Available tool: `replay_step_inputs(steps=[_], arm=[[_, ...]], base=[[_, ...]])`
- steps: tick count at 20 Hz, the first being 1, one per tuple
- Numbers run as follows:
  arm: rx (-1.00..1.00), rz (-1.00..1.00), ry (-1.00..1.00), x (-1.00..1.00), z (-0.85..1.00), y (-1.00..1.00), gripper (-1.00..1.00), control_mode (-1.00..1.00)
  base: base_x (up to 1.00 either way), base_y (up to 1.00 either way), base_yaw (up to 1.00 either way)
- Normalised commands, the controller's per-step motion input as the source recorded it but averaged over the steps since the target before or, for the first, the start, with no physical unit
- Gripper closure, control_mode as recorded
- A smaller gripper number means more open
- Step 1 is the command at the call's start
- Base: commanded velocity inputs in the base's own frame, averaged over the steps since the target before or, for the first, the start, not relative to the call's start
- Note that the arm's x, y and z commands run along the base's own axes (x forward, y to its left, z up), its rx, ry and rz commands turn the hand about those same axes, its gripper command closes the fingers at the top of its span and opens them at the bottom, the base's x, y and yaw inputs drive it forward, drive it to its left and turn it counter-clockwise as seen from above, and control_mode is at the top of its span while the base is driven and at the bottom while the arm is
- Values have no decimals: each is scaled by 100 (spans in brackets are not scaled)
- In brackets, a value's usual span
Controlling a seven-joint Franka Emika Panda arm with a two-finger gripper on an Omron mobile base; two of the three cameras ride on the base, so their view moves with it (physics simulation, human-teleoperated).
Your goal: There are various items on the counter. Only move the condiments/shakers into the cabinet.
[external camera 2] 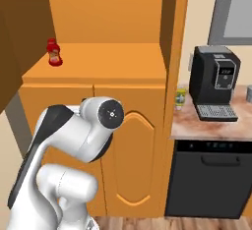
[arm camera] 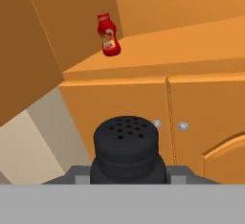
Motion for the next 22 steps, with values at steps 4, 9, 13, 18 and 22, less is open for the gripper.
replay_step_inputs(steps=[4, 9, 13, 18, 22], arm=[[0, 0, 0, 0, 0, 0, 100, 100], [0, 0, 0, 0, 0, 0, 100, 100], [-1, 0, -2, 2, 18, 3, 100, -100], [0, 3, 0, 51, 20, 0, 100, -100], [2, 24, 0, 91, 6, -3, 100, -100]], base=[[78, 70, -5], [28, 57, -1], [0, 6, 0], [0, 0, 0], [0, 0, 0]])
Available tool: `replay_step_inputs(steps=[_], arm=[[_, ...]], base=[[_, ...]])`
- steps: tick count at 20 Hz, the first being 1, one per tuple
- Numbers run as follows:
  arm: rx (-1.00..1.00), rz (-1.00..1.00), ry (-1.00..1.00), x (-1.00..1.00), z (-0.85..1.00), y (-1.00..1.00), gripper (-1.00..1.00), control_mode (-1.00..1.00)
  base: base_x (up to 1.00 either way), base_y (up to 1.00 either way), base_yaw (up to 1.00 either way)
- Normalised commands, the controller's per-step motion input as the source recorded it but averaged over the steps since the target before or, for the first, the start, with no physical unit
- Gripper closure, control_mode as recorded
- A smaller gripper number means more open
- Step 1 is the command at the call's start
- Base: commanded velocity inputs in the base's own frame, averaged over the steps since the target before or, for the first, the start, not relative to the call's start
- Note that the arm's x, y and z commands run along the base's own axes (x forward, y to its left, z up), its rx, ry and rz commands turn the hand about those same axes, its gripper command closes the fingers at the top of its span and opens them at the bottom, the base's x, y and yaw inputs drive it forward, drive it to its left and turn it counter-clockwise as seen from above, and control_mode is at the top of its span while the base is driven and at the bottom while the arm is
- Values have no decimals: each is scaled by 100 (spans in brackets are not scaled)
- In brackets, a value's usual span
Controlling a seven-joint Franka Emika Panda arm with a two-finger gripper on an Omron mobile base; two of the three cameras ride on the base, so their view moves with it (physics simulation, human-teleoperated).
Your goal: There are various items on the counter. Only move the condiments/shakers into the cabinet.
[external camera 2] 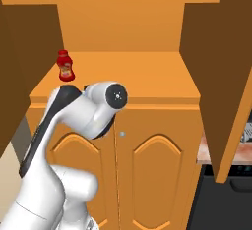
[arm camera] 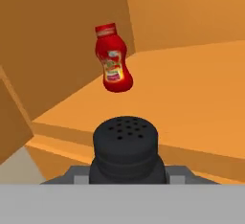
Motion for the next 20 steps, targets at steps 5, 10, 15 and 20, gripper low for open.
replay_step_inputs(steps=[5, 10, 15, 20], arm=[[5, 40, 0, 91, 0, -10, 100, -100], [1, 40, -7, 48, 1, -2, 100, -100], [0, 23, -14, 5, 32, 0, 100, -100], [0, 14, -21, -17, 56, 11, 100, -100]], base=[[0, 0, 0], [0, 0, 0], [0, 0, 0], [0, 0, 0]])
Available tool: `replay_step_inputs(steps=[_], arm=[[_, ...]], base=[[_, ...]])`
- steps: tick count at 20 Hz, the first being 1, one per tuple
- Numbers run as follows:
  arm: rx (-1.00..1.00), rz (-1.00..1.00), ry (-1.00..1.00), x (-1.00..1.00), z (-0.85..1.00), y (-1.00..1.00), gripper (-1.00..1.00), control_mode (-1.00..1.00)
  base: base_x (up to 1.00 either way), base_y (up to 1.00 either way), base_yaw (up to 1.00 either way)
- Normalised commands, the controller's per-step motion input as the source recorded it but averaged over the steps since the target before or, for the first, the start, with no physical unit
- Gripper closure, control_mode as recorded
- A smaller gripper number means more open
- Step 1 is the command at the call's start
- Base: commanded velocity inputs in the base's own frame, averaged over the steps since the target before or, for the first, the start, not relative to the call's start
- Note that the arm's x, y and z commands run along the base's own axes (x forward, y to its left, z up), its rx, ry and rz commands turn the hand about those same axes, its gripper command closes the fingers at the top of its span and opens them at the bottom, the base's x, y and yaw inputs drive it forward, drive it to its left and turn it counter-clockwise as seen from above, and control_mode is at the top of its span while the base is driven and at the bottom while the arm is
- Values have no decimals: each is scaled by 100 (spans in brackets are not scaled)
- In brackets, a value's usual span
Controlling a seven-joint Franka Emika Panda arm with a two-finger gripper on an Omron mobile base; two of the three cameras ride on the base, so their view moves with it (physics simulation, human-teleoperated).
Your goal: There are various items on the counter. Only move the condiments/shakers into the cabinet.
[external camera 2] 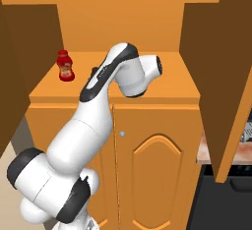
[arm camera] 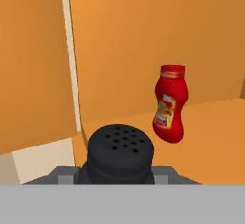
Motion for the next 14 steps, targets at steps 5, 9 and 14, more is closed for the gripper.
replay_step_inputs(steps=[5, 9, 14], arm=[[-2, 2, -21, -2, 18, 50, 100, -100], [-9, -11, -19, 14, -9, 76, 100, -100], [-6, -10, -8, 42, -9, 17, 100, -100]], base=[[0, 0, 0], [0, 0, 0], [0, 0, 0]])
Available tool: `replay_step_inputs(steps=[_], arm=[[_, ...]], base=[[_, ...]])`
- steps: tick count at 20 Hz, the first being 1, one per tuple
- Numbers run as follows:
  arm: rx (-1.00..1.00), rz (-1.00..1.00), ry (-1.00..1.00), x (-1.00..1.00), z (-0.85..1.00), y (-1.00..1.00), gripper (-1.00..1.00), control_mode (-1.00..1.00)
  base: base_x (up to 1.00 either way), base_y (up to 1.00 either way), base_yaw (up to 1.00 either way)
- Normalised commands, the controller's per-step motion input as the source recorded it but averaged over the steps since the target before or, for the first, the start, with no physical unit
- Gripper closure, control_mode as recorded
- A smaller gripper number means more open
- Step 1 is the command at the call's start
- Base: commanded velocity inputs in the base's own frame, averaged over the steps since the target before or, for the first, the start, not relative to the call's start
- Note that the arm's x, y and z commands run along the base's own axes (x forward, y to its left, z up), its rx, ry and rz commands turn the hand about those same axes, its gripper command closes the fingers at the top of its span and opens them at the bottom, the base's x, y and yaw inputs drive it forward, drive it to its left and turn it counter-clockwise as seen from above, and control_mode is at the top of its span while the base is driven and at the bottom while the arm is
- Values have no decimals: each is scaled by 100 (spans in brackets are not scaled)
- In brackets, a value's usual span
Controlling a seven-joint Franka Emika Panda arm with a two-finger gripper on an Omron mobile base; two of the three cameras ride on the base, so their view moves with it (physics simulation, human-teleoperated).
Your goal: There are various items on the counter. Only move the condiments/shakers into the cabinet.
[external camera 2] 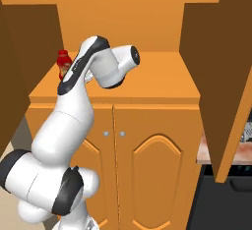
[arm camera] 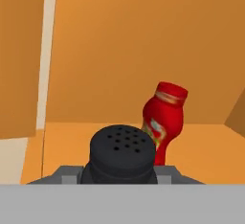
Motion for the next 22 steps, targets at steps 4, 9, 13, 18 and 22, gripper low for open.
replay_step_inputs(steps=[4, 9, 13, 18, 22], arm=[[-2, -4, 1, 66, -12, 0, 100, -100], [0, 0, 5, 64, -18, -2, 100, -100], [0, 0, 5, 28, -27, 0, 100, -100], [0, 0, 0, 14, -21, 0, 100, -100], [0, 0, 0, 21, -19, 0, 100, -100]], base=[[0, 0, 0], [0, 0, 0], [0, 0, 0], [0, 0, 0], [0, 0, 0]])
